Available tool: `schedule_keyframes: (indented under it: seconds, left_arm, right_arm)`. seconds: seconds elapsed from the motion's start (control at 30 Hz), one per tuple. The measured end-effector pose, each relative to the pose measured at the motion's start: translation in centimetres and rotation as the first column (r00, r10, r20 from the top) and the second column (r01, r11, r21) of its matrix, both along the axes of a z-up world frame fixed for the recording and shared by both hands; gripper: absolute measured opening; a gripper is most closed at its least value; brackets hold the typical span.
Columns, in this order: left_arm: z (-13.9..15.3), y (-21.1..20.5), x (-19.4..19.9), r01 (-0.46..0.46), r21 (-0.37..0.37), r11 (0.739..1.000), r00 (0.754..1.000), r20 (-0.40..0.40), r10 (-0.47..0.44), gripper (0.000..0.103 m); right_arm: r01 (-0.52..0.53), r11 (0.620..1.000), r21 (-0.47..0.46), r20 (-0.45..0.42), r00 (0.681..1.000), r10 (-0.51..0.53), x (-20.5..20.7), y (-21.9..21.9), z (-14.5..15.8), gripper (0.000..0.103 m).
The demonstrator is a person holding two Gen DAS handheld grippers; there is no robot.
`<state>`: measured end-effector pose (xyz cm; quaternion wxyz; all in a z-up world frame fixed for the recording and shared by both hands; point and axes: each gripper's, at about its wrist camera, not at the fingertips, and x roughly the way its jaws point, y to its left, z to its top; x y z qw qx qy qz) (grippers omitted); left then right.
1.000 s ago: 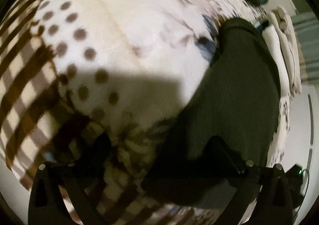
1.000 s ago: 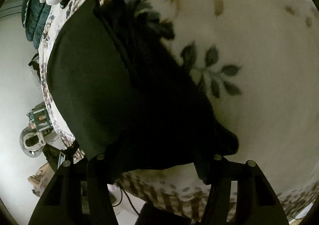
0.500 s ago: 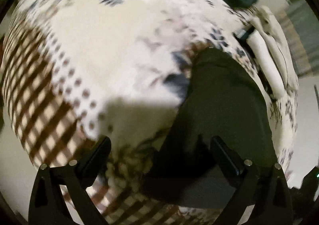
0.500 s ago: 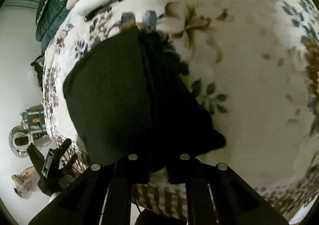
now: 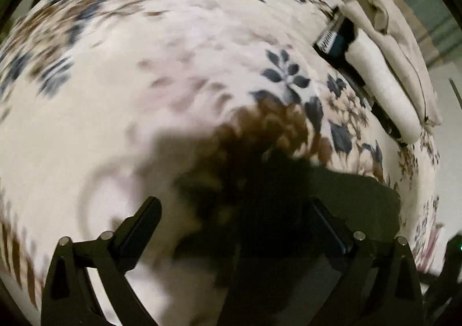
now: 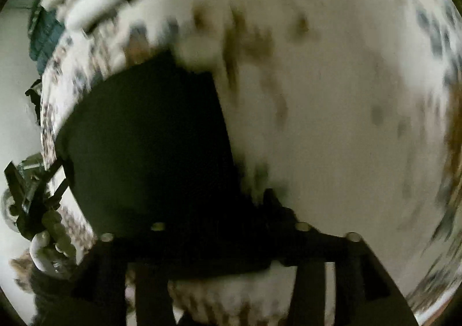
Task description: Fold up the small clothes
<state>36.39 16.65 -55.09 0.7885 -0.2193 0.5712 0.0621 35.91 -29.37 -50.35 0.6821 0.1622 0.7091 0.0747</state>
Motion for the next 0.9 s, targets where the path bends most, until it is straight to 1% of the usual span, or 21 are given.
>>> schedule_keyframes:
  seconds: [0.07, 0.17, 0.2, 0.27, 0.33, 0.37, 0.4, 0.43, 0.47, 0.5, 0.53, 0.57, 0.6, 0.63, 0.67, 0.7, 0.73, 0.77, 0.8, 0.87, 0.9]
  left_arm:
    - [-0.7, 0.3, 1.3, 0.004, -0.016, 1.0, 1.0, -0.009, -0.004, 0.1]
    - [-0.4, 1.0, 2.3, -0.024, -0.041, 0.999, 1.0, -0.003, 0.024, 0.1]
    - [0.2, 1.1, 1.9, -0.039, -0.053, 0.998, 0.999, 0.015, 0.04, 0.1]
    - [1.7, 1.3, -0.1, -0.063, -0.074, 0.995, 0.996, 0.054, 0.067, 0.1]
    - [2.6, 1.1, -2.3, -0.075, -0.043, 0.996, 0.994, 0.072, 0.078, 0.1]
    - [2.9, 1.0, -3.3, -0.08, -0.03, 0.996, 0.994, 0.076, 0.082, 0.1]
    - [2.7, 0.8, -5.1, -0.091, -0.022, 0.996, 0.993, 0.074, 0.093, 0.1]
    - [2.4, 0.6, -5.7, -0.098, -0.025, 0.995, 0.993, 0.067, 0.1, 0.1]
    - [1.9, 0.4, -6.7, -0.101, -0.043, 0.994, 0.993, 0.059, 0.104, 0.1]
    - [1.0, 0.1, -7.6, -0.102, -0.069, 0.992, 0.994, 0.041, 0.105, 0.1]
    - [0.3, -0.1, -7.7, -0.107, -0.077, 0.991, 0.994, 0.024, 0.109, 0.1]
    - [-0.4, -0.3, -8.0, -0.114, -0.091, 0.989, 0.993, 0.009, 0.115, 0.1]
    - [-1.0, -0.4, -8.1, -0.121, -0.106, 0.987, 0.992, 0.01, 0.123, 0.1]
    - [-1.2, -0.4, -8.2, -0.128, -0.108, 0.986, 0.991, 0.017, 0.131, 0.1]
    - [-1.3, -0.5, -8.2, -0.132, -0.112, 0.985, 0.99, 0.025, 0.136, 0.1]
    - [-1.5, -0.5, -8.1, -0.133, -0.115, 0.984, 0.99, 0.027, 0.137, 0.1]
    - [-1.5, -0.6, -8.1, -0.134, -0.113, 0.985, 0.99, 0.027, 0.138, 0.1]
    - [-1.6, -0.6, -8.0, -0.133, -0.113, 0.985, 0.99, 0.026, 0.137, 0.1]
    - [-1.7, -0.6, -7.9, -0.133, -0.119, 0.984, 0.99, 0.03, 0.137, 0.1]
    - [-1.7, -0.5, -7.9, -0.134, -0.128, 0.983, 0.99, 0.034, 0.139, 0.1]
    - [-1.8, -0.6, -7.8, -0.133, -0.135, 0.982, 0.99, 0.036, 0.139, 0.1]
  right_arm:
    - [-0.02, 1.0, 0.024, 0.034, 0.999, 0.019, 2.7, 0.9, 0.2, 0.053]
    - [-0.112, 0.994, 0.012, 0.08, 0.991, 0.11, 7.3, 4.2, 1.3, 0.053]
    - [-0.158, 0.987, 0.023, 0.103, 0.983, 0.155, 8.5, 5.7, 2.1, 0.053]
    - [-0.24, 0.969, 0.053, 0.116, 0.966, 0.233, 9.9, 8.7, 3.2, 0.053]
    - [-0.339, 0.935, 0.106, 0.121, 0.938, 0.326, 11.4, 13.0, 4.3, 0.053]
    - [-0.392, 0.912, 0.124, 0.119, 0.918, 0.379, 11.5, 15.5, 4.7, 0.053]
    - [-0.466, 0.872, 0.149, 0.111, 0.884, 0.454, 11.9, 19.0, 4.9, 0.053]
    - [-0.505, 0.848, 0.158, 0.108, 0.863, 0.494, 12.1, 20.9, 4.8, 0.053]
    - [-0.568, 0.805, 0.171, 0.106, 0.823, 0.558, 12.1, 23.9, 4.7, 0.053]
    - [-0.64, 0.748, 0.174, 0.11, 0.768, 0.632, 12.1, 27.3, 4.2, 0.053]
    - [-0.694, 0.704, 0.154, 0.113, 0.72, 0.685, 11.7, 29.7, 3.7, 0.053]
    - [-0.73, 0.671, 0.131, 0.111, 0.683, 0.722, 11.0, 31.4, 3.1, 0.053]
    - [-0.78, 0.619, 0.096, 0.089, 0.626, 0.775, 10.9, 34.1, 1.9, 0.053]
    - [-0.814, 0.577, 0.068, 0.06, 0.58, 0.812, 10.5, 35.9, 0.8, 0.053]
    - [-0.841, 0.539, 0.053, 0.029, 0.541, 0.841, 10.2, 37.4, -0.4, 0.052]
    - [-0.863, 0.504, 0.04, 0.009, 0.505, 0.863, 9.9, 38.7, -1.4, 0.046]
    - [-0.863, 0.504, 0.032, -0.006, 0.504, 0.864, 10.0, 39.4, -2.2, 0.015]
    - [-0.845, 0.533, 0.046, -0.022, 0.532, 0.846, 10.4, 39.3, -2.8, 0.011]
    - [-0.799, 0.596, 0.084, -0.042, 0.595, 0.803, 11.5, 39.1, -3.3, 0.01]
    - [-0.697, 0.703, 0.141, -0.094, 0.697, 0.711, 13.3, 38.1, -4.3, 0.009]
    - [-0.577, 0.791, 0.201, -0.176, 0.773, 0.609, 14.6, 36.5, -5.6, 0.009]
